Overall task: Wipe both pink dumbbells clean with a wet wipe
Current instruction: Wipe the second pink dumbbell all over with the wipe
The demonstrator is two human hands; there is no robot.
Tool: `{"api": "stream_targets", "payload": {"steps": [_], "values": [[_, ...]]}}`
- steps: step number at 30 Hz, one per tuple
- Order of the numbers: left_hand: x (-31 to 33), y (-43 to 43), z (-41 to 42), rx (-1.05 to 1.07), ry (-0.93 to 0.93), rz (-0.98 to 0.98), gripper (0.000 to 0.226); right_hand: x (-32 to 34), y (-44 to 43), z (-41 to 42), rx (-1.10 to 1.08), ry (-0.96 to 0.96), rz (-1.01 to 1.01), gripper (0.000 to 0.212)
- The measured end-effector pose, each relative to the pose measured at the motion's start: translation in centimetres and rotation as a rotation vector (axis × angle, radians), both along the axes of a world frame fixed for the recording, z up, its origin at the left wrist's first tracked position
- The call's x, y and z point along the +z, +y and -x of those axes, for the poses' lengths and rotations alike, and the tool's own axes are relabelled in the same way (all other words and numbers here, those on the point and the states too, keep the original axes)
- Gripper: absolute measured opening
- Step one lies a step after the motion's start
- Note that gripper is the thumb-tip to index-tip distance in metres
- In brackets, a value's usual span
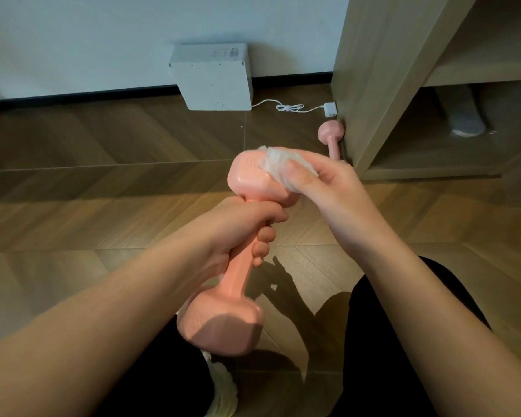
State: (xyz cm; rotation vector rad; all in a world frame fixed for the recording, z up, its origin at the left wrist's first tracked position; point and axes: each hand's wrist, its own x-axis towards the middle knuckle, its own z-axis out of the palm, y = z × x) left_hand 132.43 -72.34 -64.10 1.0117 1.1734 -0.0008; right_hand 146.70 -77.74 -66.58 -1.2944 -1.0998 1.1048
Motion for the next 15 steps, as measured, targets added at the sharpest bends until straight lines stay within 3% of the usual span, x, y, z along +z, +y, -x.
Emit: {"api": "stream_targets", "payload": {"steps": [5,11,15], "values": [[-0.2,-0.2,0.0,-0.057,0.024,0.006,0.009,-0.4,-0.1,-0.4,-0.048,0.062,0.131,0.028],[0.4,0.1,-0.3,-0.01,-0.021,0.024,0.008,0.0,-0.4,-1.0,0.1,0.041,0.115,0.054],[0.3,-0.1,-0.4,-0.018,-0.025,0.024,0.002,-0.2,0.1,-0.2,-0.066,0.102,0.123,0.03]]}}
